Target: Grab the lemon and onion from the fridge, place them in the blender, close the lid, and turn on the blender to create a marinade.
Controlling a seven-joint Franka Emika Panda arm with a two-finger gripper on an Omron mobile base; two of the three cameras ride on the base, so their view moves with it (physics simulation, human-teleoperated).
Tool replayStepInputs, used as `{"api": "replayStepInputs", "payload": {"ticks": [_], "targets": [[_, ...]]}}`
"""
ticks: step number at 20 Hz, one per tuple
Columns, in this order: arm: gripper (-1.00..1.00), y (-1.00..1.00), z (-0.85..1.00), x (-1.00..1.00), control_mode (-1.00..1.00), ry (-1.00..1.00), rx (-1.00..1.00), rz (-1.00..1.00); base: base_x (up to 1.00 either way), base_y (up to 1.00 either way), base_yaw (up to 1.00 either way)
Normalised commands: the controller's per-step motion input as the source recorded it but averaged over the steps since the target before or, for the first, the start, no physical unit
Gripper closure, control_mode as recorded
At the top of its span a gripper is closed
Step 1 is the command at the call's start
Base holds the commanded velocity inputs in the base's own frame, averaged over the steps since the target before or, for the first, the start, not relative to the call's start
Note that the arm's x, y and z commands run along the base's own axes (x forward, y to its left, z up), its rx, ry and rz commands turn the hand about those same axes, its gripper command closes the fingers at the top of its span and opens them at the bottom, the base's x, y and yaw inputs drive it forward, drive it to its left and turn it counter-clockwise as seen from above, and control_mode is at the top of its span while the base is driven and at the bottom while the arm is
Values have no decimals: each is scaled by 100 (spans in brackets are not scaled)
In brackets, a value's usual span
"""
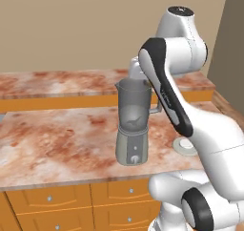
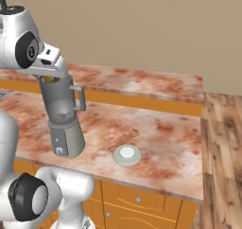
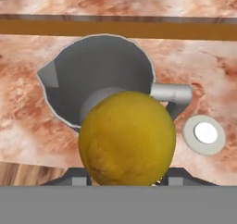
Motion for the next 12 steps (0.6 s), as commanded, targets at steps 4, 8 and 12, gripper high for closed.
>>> {"api": "replayStepInputs", "payload": {"ticks": [4,8,12], "targets": [[100,45,-3,70,-100,3,0,0,0,0,0],[100,17,-13,47,-100,10,0,0,0,0,0],[100,0,-51,0,-100,27,4,5,0,0,0]]}}
